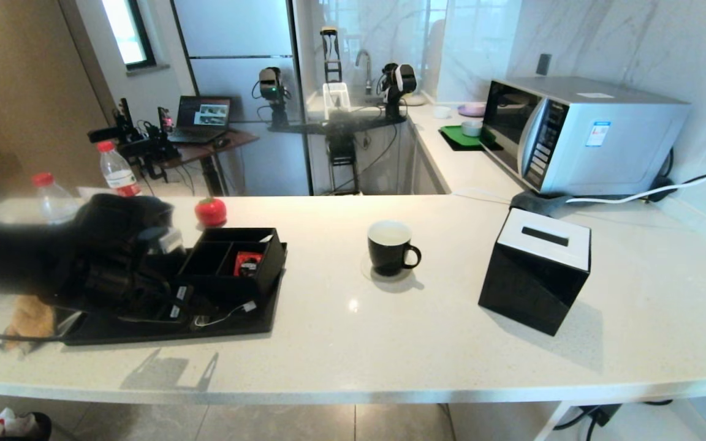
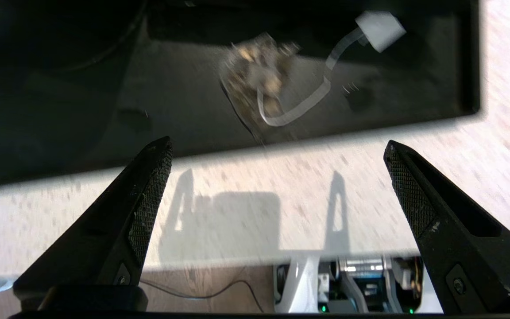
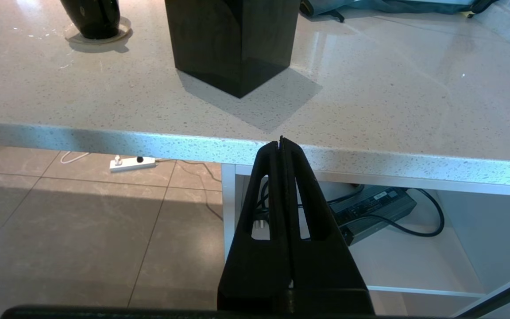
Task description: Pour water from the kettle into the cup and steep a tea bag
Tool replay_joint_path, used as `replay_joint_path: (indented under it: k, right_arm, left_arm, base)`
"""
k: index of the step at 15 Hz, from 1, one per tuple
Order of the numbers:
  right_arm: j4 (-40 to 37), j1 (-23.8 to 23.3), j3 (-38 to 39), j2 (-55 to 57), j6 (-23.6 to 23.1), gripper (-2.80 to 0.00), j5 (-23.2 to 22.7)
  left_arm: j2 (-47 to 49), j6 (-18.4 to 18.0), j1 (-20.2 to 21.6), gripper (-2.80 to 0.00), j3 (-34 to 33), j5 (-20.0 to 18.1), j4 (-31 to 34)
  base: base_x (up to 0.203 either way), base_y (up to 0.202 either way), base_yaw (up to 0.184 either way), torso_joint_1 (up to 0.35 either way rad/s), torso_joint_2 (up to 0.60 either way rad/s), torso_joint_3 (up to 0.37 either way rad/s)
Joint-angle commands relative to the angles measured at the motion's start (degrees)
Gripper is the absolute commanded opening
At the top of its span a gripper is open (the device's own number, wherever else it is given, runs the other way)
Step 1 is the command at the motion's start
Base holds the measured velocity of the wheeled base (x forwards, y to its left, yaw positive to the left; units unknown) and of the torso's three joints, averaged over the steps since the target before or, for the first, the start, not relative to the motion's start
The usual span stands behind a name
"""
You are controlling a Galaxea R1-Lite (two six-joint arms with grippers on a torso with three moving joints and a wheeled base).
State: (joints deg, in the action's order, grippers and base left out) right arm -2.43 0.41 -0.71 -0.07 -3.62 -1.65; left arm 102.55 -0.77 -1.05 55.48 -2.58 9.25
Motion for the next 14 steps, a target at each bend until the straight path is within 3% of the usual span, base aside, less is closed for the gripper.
replay_joint_path:
  k: [1,14]
  right_arm:
    - [0.0,0.0,0.0,0.1,-0.1,-2.80,0.0]
    - [0.0,0.0,0.0,0.1,-0.1,-2.80,0.0]
  left_arm:
    - [3.5,0.0,0.5,0.00,0.0,0.0,-1.1]
    - [10.1,0.0,0.9,0.00,0.4,-0.1,-9.5]
  base:
    - [0.000,0.000,0.000,0.000,0.00,0.000]
    - [0.000,0.000,0.000,0.000,0.00,0.000]
